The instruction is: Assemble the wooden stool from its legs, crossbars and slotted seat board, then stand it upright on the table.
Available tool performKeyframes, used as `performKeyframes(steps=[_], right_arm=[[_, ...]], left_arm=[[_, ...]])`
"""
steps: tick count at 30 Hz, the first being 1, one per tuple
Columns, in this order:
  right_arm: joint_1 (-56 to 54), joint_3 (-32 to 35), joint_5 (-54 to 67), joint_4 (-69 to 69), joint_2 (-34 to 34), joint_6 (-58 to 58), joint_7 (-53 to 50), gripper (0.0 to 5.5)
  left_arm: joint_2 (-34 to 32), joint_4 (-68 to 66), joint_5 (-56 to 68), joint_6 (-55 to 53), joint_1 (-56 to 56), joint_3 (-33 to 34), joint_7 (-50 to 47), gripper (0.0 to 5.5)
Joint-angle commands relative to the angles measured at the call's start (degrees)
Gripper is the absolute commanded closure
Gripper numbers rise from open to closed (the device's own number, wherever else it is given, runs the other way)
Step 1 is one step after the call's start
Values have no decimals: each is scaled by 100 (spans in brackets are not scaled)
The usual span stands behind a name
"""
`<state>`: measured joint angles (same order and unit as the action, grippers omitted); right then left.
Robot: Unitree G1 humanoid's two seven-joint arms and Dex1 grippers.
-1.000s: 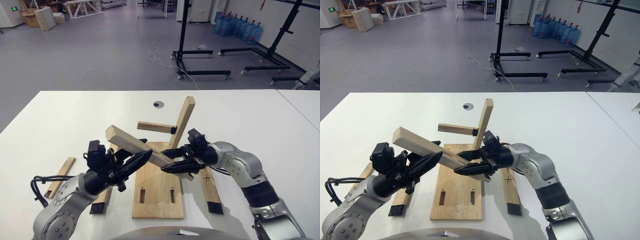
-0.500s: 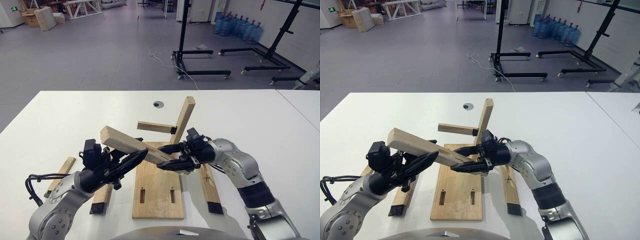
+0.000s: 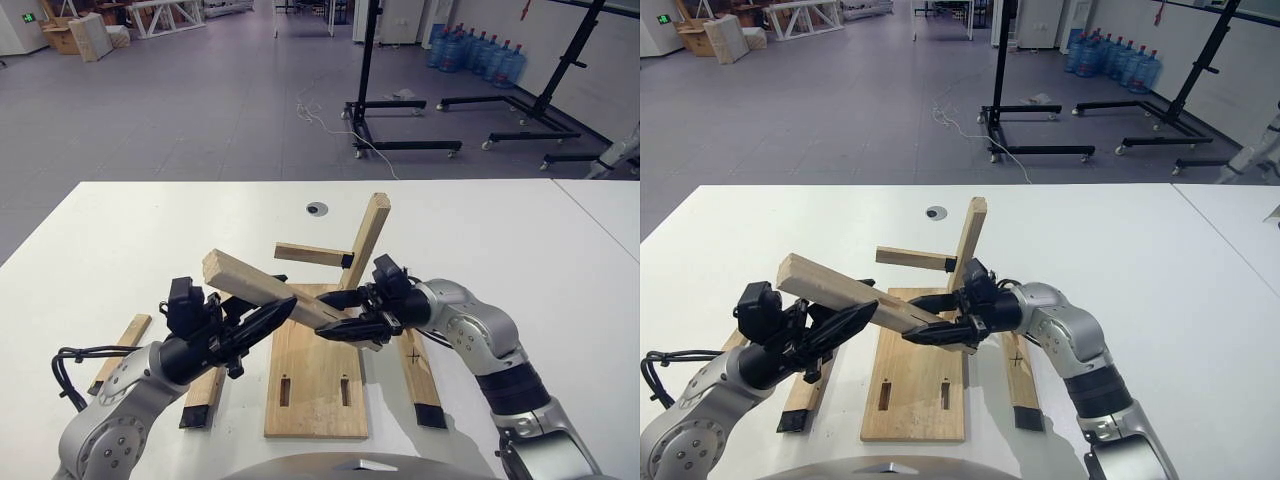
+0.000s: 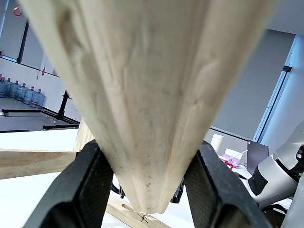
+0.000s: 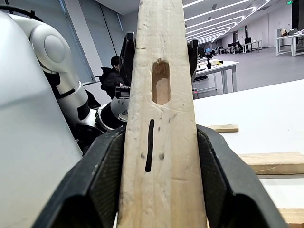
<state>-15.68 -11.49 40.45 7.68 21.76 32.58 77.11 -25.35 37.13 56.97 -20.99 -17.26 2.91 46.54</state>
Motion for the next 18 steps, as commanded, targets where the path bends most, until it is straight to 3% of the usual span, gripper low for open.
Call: performKeyframes(steps=[1,2,3,11,15,18], right_arm=[[-228,405,115,1,-27,-72,-320,348],[-225,386,-29,-11,-50,-166,-432,348],[-220,361,-155,-23,-64,-241,-523,311],[-250,319,-416,-49,14,-493,-688,168],[-310,749,222,315,127,-23,-815,95],[-411,1122,801,636,228,342,-977,75]], left_arm=[[-149,-64,-78,-92,-101,96,16,349],[-167,-81,-74,-94,-90,118,20,349],[-188,-110,-65,-101,-66,139,38,349],[-372,-264,-29,-143,9,382,203,349],[-603,-365,-83,-112,87,693,411,349],[-877,-588,-74,-154,294,996,584,349]])
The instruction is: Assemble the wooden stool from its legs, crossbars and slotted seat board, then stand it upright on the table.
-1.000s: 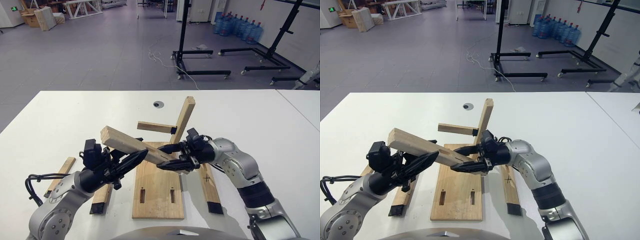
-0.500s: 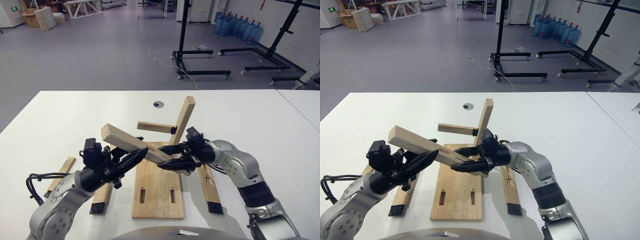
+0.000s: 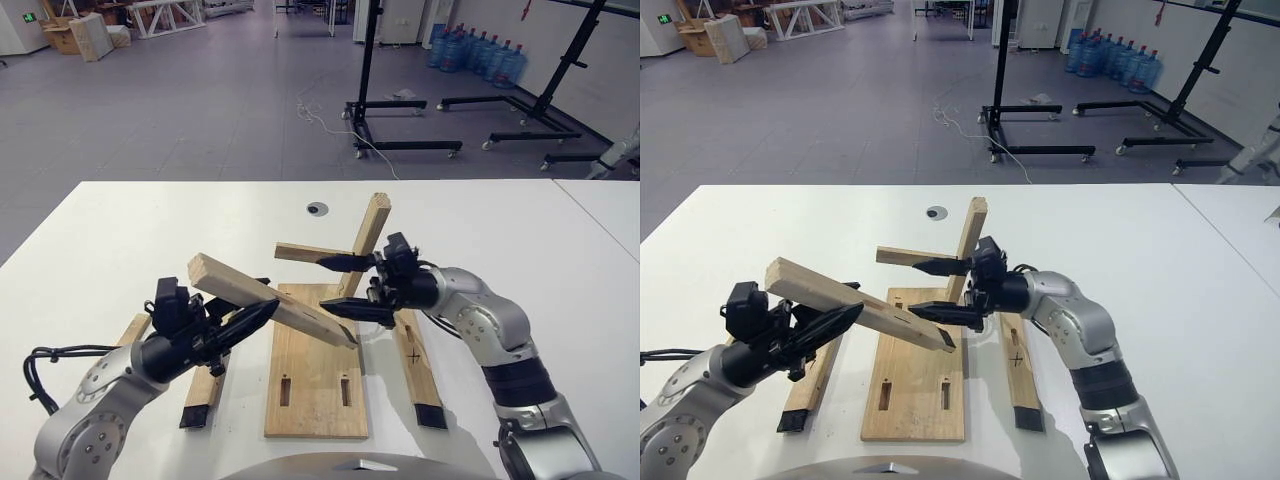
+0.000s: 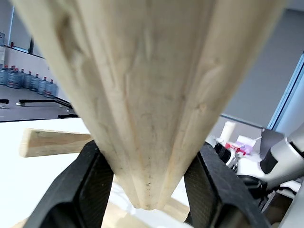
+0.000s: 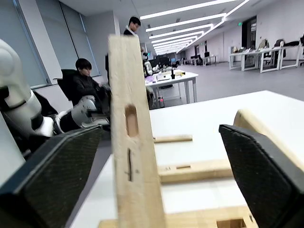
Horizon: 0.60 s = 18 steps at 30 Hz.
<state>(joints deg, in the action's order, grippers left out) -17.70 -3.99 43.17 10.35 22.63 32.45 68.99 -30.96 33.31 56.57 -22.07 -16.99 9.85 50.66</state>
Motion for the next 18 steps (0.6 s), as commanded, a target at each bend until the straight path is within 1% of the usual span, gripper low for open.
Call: performKeyframes(steps=[1,3,7,10,13,16,18], right_arm=[[-279,500,726,475,162,456,-260,75],[-473,796,1143,689,215,634,-489,75],[-938,1271,1849,870,290,804,-883,75],[-1360,1538,2130,726,352,802,-1085,75],[-1500,1651,2170,575,419,748,-1170,75],[-1499,1673,2116,542,413,679,-1251,75],[-1506,1645,2079,531,377,636,-1279,75]], left_arm=[[-412,-323,-140,-15,386,380,206,349],[-552,-596,-493,152,724,394,303,349],[-650,-1136,-1161,492,1255,218,600,349],[-881,-1565,-1361,409,1622,90,971,349],[-1125,-2011,-1540,410,2063,-5,1391,349],[-1114,-2396,-1741,506,2485,-199,1658,349],[-1110,-2543,-1906,607,2563,-302,1804,349]])
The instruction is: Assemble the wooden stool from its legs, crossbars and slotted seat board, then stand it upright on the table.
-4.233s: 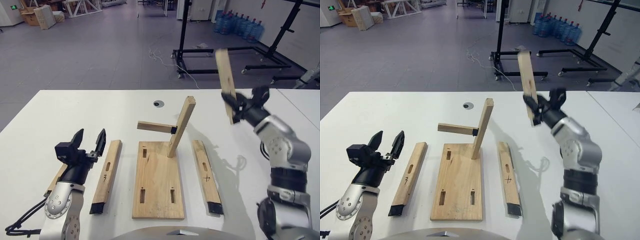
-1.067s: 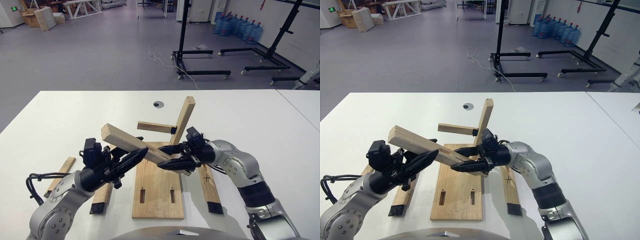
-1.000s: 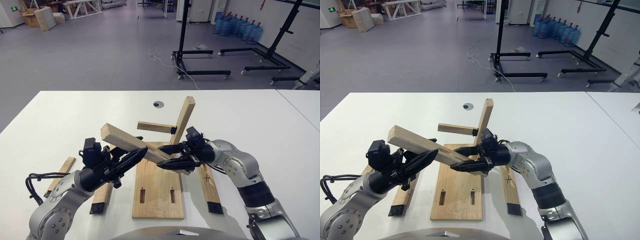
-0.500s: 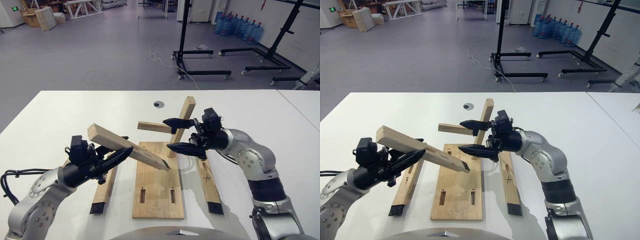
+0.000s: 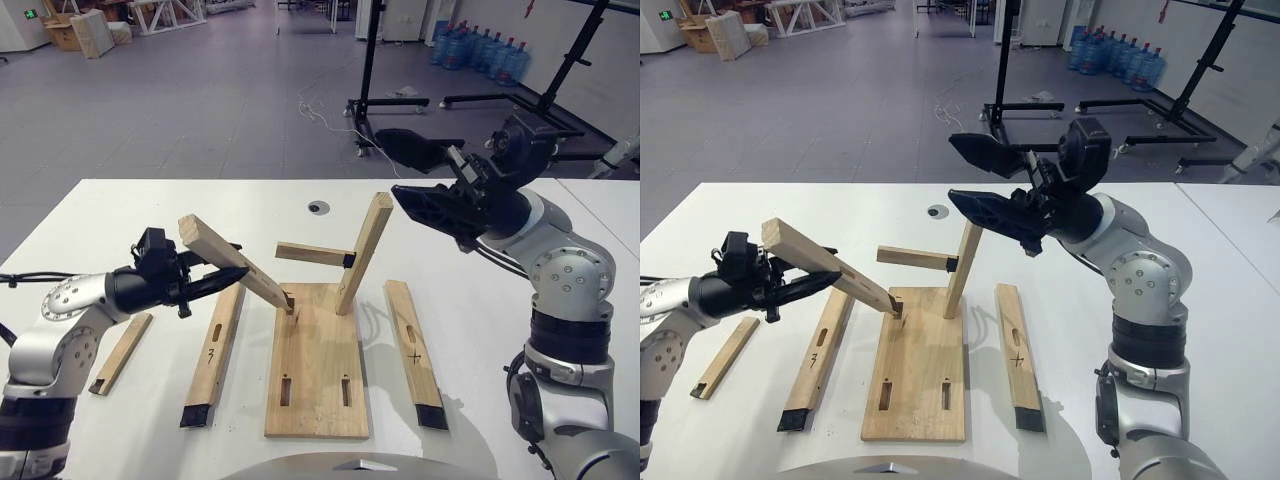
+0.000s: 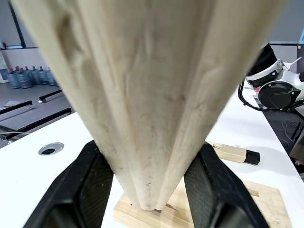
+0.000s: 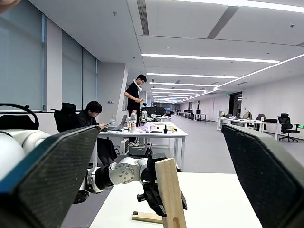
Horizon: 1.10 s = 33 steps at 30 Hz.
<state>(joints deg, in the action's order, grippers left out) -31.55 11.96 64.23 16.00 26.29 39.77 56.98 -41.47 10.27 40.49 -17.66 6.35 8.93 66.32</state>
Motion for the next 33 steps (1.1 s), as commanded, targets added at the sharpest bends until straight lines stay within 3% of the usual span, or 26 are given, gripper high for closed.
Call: performKeyframes(steps=[1,21,33], right_arm=[[-135,32,-49,-44,12,-115,-79,75],[-230,-91,-722,-881,279,-360,190,75],[-317,-830,-2153,-1843,254,-1239,1000,75]], left_arm=[[-48,-278,-277,131,286,-223,305,349],[-358,-1153,-1088,136,1333,-919,1246,349],[-285,-1520,-1094,119,1670,-931,1299,349]])
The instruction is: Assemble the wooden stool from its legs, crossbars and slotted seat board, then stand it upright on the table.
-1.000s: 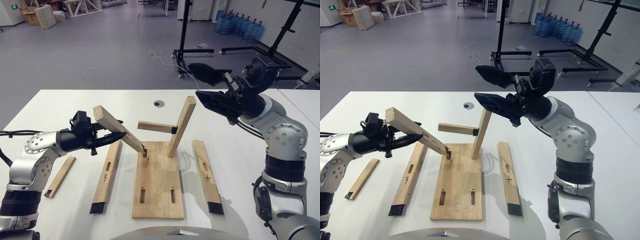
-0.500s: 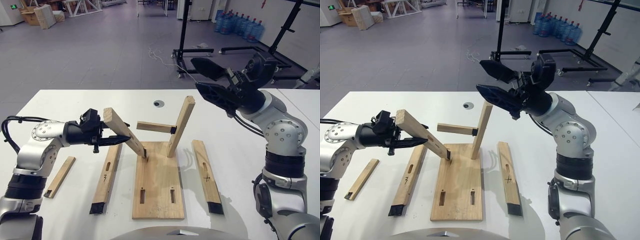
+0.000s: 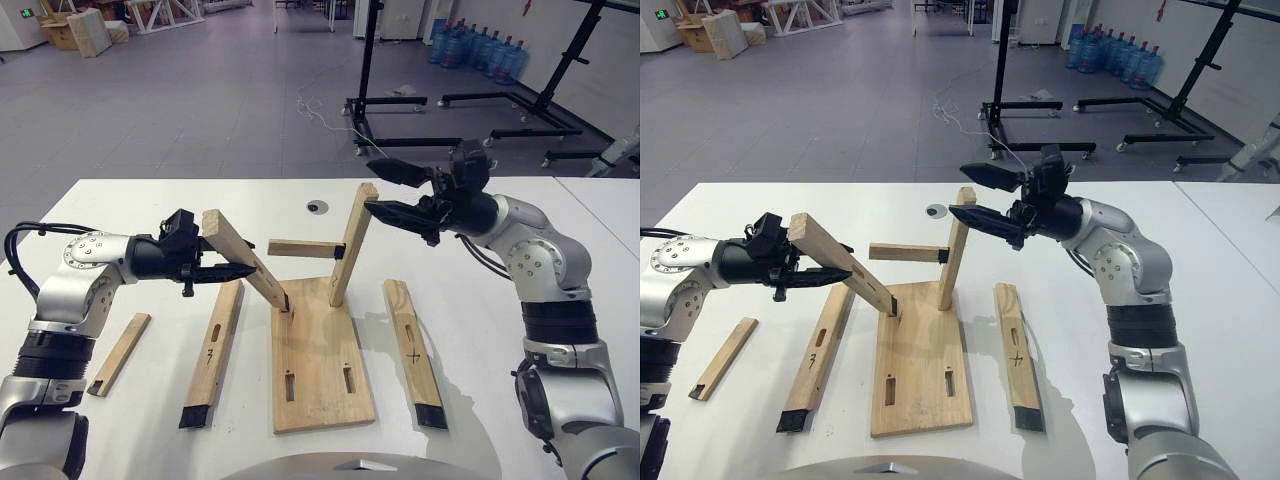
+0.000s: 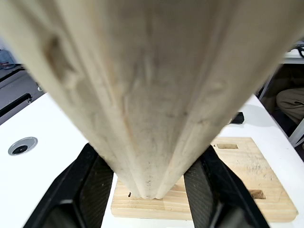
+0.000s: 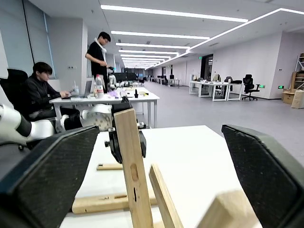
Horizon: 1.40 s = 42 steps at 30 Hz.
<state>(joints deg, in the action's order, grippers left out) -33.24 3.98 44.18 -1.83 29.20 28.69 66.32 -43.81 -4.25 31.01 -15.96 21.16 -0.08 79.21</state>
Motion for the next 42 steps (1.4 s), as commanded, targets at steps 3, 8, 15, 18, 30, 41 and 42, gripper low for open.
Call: performKeyframes(steps=[3,8,15,18,30,41,42], right_arm=[[-108,-61,-263,-20,-25,-209,128,75],[-158,-148,-414,-26,-6,-302,293,75],[-460,-230,-606,-331,-88,-459,506,75],[-720,-177,-694,-607,-175,-643,513,75],[-843,-812,-1707,-1720,-112,-1425,1161,75],[-509,-1101,-1794,-1346,129,-1326,1524,75],[-485,-1117,-1788,-1306,125,-1313,1518,75]], left_arm=[[-86,-38,-42,-332,318,14,-33,349],[24,-175,-77,-500,294,-31,-59,349],[62,-286,-37,-564,210,-41,-2,349],[100,-276,-32,-598,192,-92,22,349],[116,-160,15,-741,120,-217,91,349],[307,-648,-157,-776,38,-365,-84,349],[337,-717,-195,-763,37,-407,-94,349]])
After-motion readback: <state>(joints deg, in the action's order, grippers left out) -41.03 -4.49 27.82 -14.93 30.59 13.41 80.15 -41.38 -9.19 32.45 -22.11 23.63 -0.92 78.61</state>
